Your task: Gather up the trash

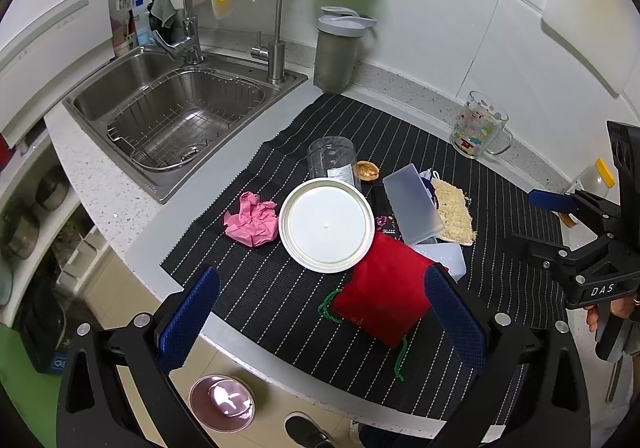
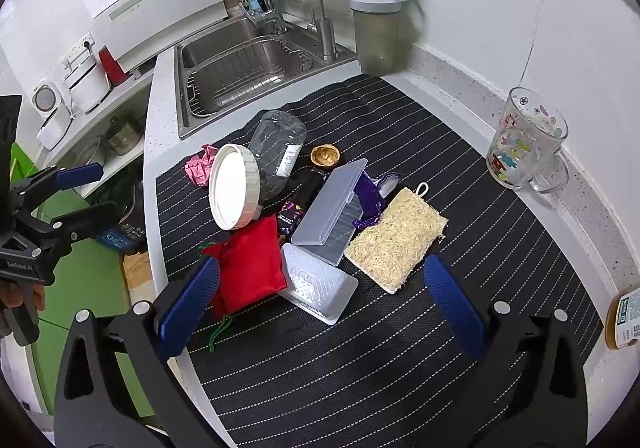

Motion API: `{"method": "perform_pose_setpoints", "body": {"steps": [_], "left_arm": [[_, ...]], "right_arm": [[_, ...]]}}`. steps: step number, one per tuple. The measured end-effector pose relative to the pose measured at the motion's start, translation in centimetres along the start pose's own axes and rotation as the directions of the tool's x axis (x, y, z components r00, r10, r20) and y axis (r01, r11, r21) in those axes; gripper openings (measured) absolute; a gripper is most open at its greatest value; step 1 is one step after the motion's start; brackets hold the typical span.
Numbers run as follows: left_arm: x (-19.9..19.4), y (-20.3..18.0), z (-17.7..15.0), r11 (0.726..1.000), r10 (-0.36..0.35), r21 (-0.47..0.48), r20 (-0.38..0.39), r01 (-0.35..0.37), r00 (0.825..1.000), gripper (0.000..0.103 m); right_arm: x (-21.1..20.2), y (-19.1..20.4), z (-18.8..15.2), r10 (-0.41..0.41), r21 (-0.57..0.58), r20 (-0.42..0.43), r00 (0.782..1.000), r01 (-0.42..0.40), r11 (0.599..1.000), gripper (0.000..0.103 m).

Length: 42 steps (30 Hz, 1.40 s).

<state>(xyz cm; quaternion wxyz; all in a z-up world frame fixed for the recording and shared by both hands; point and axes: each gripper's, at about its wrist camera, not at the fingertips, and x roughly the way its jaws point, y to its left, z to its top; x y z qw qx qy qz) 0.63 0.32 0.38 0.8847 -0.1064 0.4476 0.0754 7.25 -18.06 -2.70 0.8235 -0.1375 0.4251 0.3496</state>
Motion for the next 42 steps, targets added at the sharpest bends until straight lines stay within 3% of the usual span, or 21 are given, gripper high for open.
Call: {"method": "perform_pose_setpoints", "body": {"steps": [23,42], "left_arm": [[1.7,0.3,0.4,1.000,-0.021,0.008,-0.028,0.022,0.999,0.098],[11.1,0.7,3.1,0.995,-0.097,0.004,-0.182,0.099,0.979,0.098]], "right_arm": [[0.9,-0.1,0.1,0.005,-0.002,-0.029,1.000,-0.005,1.000,0.100],[3.6,-2.8,0.2,0.006,0.050,-0.090,0.996,-0.002,0.999,0.100]]}}
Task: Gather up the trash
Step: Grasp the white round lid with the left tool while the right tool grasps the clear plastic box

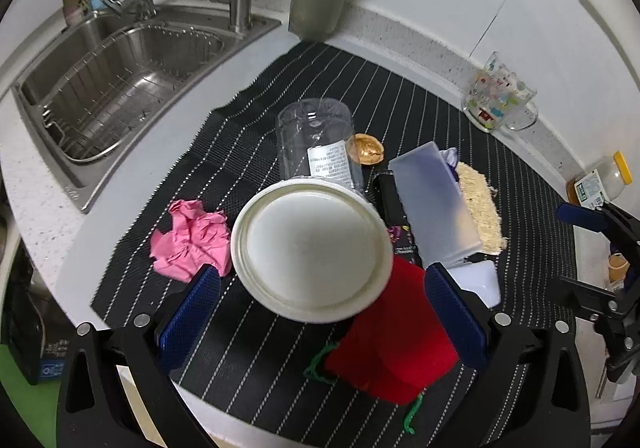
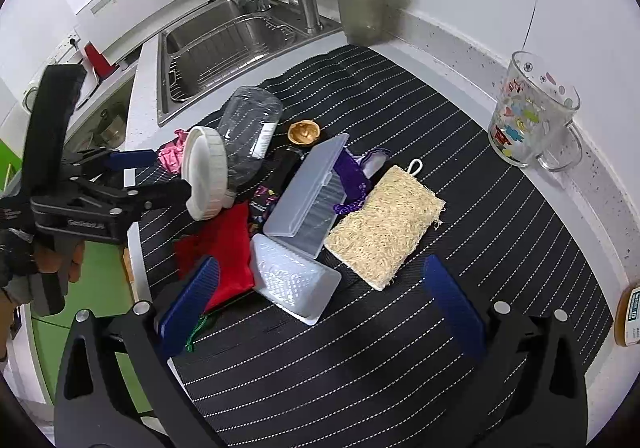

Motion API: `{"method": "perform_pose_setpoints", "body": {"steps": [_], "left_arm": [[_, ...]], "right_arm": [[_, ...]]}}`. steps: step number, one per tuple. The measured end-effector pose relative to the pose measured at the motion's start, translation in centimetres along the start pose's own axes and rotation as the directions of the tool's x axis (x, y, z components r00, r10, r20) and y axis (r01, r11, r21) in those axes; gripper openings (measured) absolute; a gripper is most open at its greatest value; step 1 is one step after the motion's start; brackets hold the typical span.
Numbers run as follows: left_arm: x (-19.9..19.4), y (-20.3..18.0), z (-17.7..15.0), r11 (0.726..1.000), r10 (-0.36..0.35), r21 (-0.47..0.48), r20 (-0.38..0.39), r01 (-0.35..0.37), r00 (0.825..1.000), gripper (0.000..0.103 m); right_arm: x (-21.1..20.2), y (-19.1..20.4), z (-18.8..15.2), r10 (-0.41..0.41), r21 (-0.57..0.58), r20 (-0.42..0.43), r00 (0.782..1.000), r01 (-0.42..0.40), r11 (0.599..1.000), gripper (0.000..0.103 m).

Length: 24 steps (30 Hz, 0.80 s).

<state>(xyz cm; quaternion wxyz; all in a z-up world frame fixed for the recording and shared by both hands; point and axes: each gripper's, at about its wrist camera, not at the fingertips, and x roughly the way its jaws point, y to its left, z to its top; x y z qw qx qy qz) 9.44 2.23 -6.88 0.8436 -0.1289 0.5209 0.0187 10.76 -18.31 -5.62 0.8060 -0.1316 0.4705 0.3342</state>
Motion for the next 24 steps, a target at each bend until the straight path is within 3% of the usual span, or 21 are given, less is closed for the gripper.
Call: {"method": "perform_pose_setpoints", "body": {"steps": [13,24], "left_arm": [[3.6,1.1,0.9,1.000,-0.018,0.001,-0.066,0.018,0.998,0.098],[2.5,0.3,0.9,0.999,-0.033,0.022,-0.024,0.033,0.999,0.094]], "right_arm": [[1.5,-0.8,0.5,0.003,0.010,-0.033,0.999,-0.003,1.000,0.100],[1.8,-0.8,0.7,0.007,0.010,-0.037,0.999,-0.007,1.000,0.100]]}}
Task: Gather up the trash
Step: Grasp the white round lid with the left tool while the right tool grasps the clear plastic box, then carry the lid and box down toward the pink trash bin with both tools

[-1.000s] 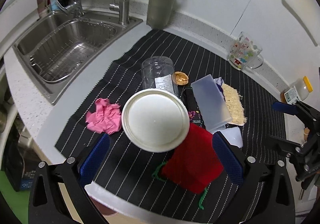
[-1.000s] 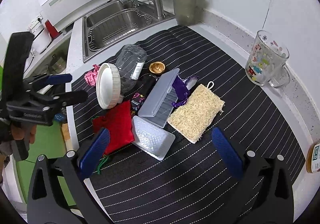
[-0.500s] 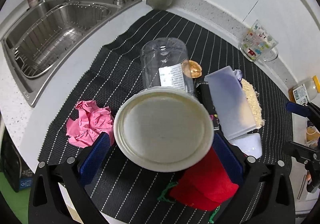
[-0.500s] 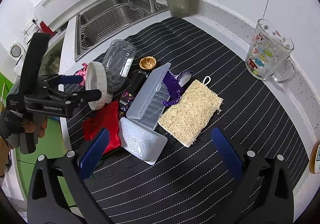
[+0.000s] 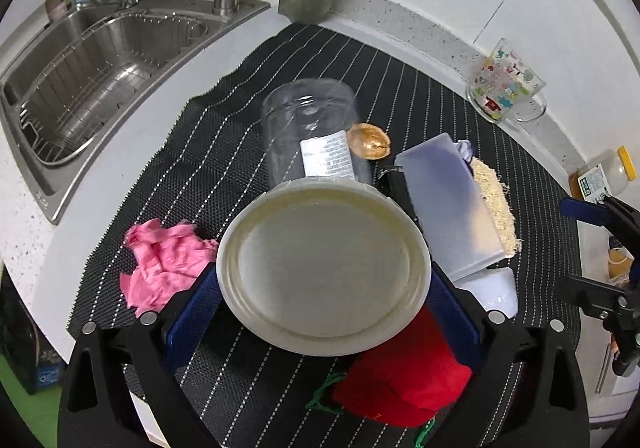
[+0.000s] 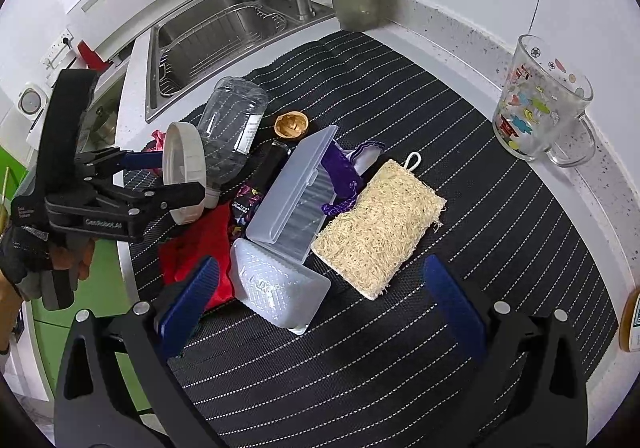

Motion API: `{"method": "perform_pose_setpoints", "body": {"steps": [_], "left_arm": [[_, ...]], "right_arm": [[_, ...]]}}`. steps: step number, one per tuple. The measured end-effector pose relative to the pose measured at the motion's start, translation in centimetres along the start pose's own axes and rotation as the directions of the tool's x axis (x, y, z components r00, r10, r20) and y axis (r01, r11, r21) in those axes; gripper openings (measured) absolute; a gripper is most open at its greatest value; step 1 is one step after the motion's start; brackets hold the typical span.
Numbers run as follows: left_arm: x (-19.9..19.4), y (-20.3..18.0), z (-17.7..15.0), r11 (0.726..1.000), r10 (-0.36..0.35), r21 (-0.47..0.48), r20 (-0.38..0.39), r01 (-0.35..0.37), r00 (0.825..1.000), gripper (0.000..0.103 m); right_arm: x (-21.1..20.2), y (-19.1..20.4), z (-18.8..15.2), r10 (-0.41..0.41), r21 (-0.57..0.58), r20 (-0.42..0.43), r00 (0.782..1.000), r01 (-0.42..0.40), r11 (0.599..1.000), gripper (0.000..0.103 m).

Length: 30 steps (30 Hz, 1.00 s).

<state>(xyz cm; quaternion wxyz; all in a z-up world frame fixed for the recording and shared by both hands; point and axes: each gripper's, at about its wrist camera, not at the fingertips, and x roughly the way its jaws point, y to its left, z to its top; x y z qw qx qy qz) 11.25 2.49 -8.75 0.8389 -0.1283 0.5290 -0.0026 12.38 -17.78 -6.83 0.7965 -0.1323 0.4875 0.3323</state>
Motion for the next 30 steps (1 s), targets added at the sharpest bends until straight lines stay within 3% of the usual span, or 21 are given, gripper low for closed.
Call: {"method": "perform_pose_setpoints", "body": {"steps": [15,16,18,21,22,25,30], "left_arm": [[-7.4,-0.9,-0.2,0.999,0.035,0.015,0.137,-0.037,0.990,0.094],[-7.6,-0.8,-0.3,0.999,0.036,0.012,0.141,-0.038,0.989,0.094],[-7.9,-0.5,-0.5,0.999,0.038,0.005,0.147,-0.039,0.988,0.094],[-8.0,-0.1,-0.8,0.999,0.033,-0.011,0.147,-0.031,0.989,0.094],[-8.0,0.0,-0.9,0.999,0.032,-0.014,0.147,-0.030,0.989,0.094],[-8.0,0.1,-1.0,0.999,0.030,-0.018,0.146,-0.027,0.989,0.094],[-8.3,-0.4,-1.0,1.000,0.017,-0.014,0.155,-0.015,0.988,0.094]], "right_arm": [[4.3,1.0,2.1,0.069,0.043,-0.047,0.997,-0.067,0.997,0.098],[4.5,0.9,2.2,0.077,0.050,-0.052,0.996,-0.074,0.996,0.083],[5.4,0.8,2.5,0.101,0.071,-0.074,0.992,-0.096,0.993,0.064],[6.3,0.8,2.7,0.152,0.093,-0.098,0.984,-0.143,0.985,0.045],[6.4,0.9,2.7,0.166,0.095,-0.099,0.981,-0.156,0.983,0.034],[6.5,1.3,2.8,0.181,0.087,-0.097,0.979,-0.173,0.981,0.017],[5.3,2.0,3.2,0.189,0.054,-0.068,0.980,-0.185,0.981,0.005]]}}
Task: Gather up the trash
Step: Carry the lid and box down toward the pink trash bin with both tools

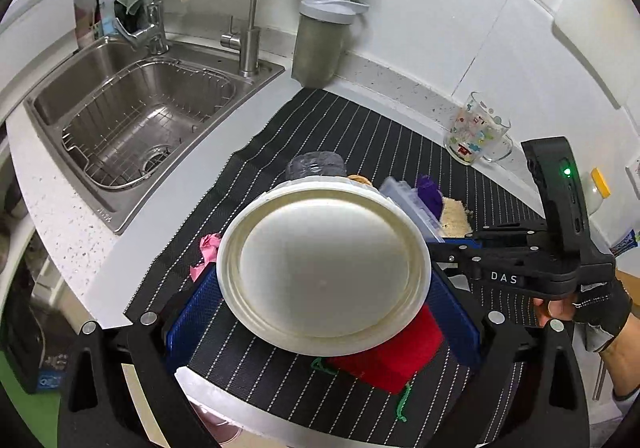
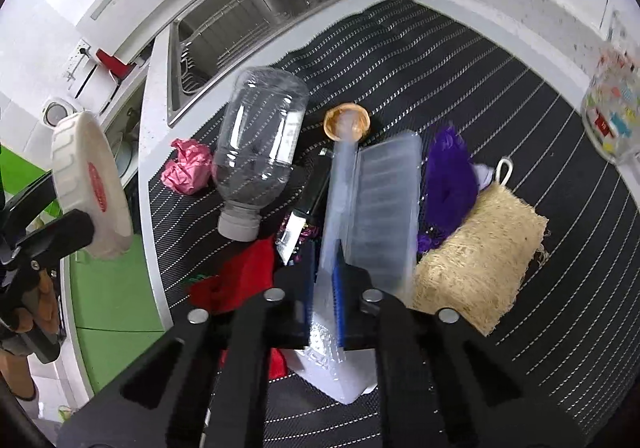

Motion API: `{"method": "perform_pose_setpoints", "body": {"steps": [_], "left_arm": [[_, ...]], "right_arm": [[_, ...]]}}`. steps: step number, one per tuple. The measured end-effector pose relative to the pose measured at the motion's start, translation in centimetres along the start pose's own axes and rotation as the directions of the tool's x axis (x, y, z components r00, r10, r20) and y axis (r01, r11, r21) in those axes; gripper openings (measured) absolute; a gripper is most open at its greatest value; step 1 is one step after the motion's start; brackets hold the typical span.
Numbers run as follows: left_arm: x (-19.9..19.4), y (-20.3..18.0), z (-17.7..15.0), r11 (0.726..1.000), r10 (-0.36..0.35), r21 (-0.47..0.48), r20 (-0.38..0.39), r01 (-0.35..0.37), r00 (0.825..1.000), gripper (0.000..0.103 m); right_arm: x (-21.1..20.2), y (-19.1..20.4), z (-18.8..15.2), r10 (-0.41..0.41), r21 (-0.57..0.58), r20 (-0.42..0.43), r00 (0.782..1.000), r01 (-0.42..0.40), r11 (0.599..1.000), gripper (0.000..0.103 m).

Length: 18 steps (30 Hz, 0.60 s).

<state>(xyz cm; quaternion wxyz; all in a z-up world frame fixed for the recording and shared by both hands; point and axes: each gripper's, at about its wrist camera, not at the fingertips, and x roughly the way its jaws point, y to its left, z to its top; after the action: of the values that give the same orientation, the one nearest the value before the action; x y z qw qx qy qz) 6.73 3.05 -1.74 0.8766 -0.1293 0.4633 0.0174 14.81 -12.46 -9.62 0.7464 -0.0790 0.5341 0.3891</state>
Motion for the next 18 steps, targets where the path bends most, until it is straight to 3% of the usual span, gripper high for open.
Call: {"method": "perform_pose_setpoints", "body": {"steps": [11,18], "left_arm": [[-1.9,-2.2,0.2,1.000,0.007,0.016,0.045,-0.007,0.999,0.094],[-4.5,-2.9,-1.5,0.999,0.048,-0.025,0.081,-0.046,0.996,0.094]], "right_arm": [[-6.3,1.5,0.0,0.002,-0.064,0.131,0.991,0.007,0.998,0.005],[-9.2,4.0,-1.0,-0.005,-0.190,0.170,0.985,0.037,0.981,0.005]]}}
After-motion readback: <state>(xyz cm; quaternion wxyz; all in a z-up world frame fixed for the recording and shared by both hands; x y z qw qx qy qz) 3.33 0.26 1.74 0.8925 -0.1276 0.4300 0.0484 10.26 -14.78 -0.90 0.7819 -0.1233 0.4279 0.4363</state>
